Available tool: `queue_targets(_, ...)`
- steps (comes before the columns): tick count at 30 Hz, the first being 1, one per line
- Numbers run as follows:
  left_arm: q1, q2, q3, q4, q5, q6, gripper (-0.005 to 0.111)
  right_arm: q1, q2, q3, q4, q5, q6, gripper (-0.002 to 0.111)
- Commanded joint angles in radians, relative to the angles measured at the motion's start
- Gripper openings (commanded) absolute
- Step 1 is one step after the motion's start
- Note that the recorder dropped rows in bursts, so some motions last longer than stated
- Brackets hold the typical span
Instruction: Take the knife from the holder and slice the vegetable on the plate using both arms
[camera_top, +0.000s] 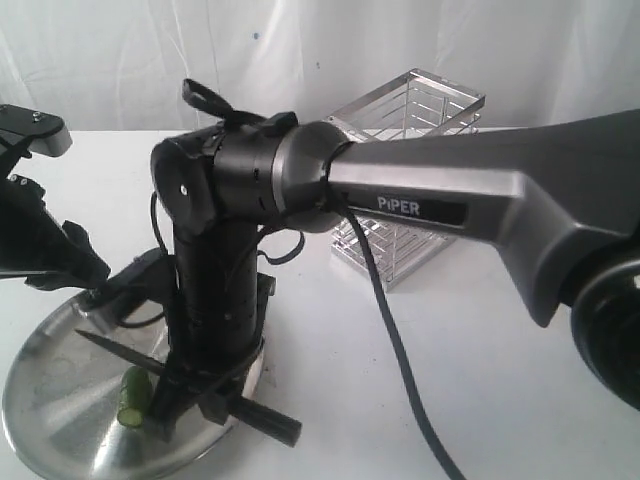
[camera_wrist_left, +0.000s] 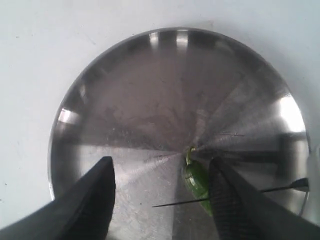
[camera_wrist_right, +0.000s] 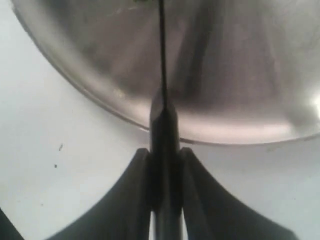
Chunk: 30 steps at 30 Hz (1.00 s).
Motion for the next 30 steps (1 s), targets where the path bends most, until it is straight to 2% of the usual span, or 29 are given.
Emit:
queue_targets(1, 0.001, -0.041, 0.007, -0.004, 0.032, -0.034, 0.059, 0.031, -0.011, 0.082, -0.129, 0.006, -0.036, 0.003)
queue_targets(6, 0.001, -0.041, 0.011, -0.004, 0.068, -0.060, 0.059, 0.041, -0.011, 0.101, -0.177, 0.006, -0.062, 0.003)
queue_targets(14, 0.001, -0.045, 0.101, -0.050, 0.064, -0.130, 0.059, 0.041, -0.011, 0.101, -0.195, 0.006, -0.116, 0.003)
queue_targets(30, 0.001, -0.045, 0.103, -0.117, 0.066, -0.130, 0.059, 0.045, -0.007, 0.097, -0.246, 0.006, -0.158, 0.003)
